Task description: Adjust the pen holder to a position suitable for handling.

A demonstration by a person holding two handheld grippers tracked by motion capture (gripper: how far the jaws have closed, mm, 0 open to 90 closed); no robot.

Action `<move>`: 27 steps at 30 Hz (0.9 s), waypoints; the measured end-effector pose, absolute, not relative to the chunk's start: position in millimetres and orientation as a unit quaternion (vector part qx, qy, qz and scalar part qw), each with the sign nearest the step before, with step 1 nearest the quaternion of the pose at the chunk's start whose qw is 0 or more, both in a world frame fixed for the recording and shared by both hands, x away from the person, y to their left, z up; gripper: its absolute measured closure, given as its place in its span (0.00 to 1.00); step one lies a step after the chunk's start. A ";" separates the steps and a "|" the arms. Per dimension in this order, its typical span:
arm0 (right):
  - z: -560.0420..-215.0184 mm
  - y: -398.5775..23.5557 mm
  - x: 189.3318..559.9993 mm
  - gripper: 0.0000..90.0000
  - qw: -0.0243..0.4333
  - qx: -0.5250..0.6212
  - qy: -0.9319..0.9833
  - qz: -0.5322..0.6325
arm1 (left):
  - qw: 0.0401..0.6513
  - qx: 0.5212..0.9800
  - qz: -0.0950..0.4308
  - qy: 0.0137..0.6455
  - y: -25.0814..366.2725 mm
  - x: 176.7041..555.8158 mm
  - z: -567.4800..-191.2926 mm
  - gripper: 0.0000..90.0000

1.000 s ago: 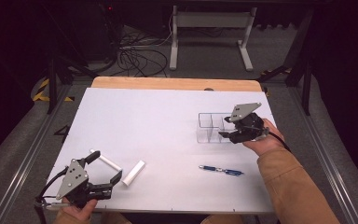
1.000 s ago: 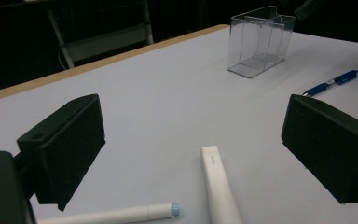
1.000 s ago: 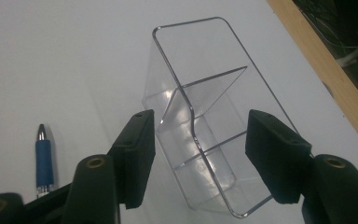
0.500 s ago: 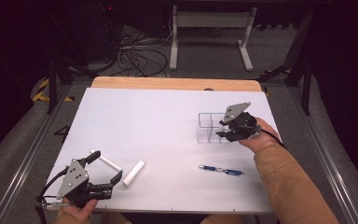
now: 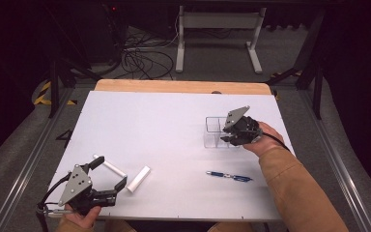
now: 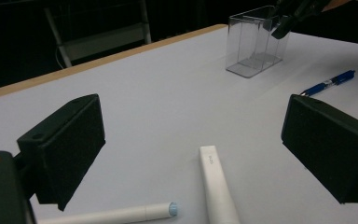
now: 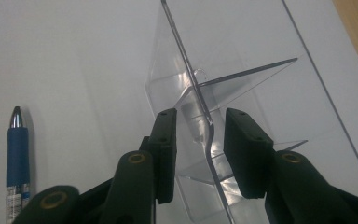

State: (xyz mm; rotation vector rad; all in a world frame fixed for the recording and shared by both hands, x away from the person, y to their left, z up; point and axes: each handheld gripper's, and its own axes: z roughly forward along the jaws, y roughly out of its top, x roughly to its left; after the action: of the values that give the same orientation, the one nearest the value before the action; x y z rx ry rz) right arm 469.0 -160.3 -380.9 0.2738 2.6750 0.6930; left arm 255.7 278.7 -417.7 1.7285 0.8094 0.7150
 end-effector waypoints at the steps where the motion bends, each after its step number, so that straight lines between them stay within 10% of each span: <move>1: -381.5 -159.6 469.2 0.73 0.182 0.094 0.948 0.243 | 0.523 0.723 0.299 0.338 278.8 255.8 -417.7 0.08; 27: -386.7 -149.0 468.7 0.81 0.182 0.077 0.954 0.224 | 0.523 0.723 0.298 0.338 278.6 256.1 -418.1 0.08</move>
State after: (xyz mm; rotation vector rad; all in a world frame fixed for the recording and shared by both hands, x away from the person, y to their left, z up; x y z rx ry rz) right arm 468.7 -149.0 -386.7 0.2179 2.6931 0.6331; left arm 256.1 278.6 -418.1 1.7321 0.8081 0.7144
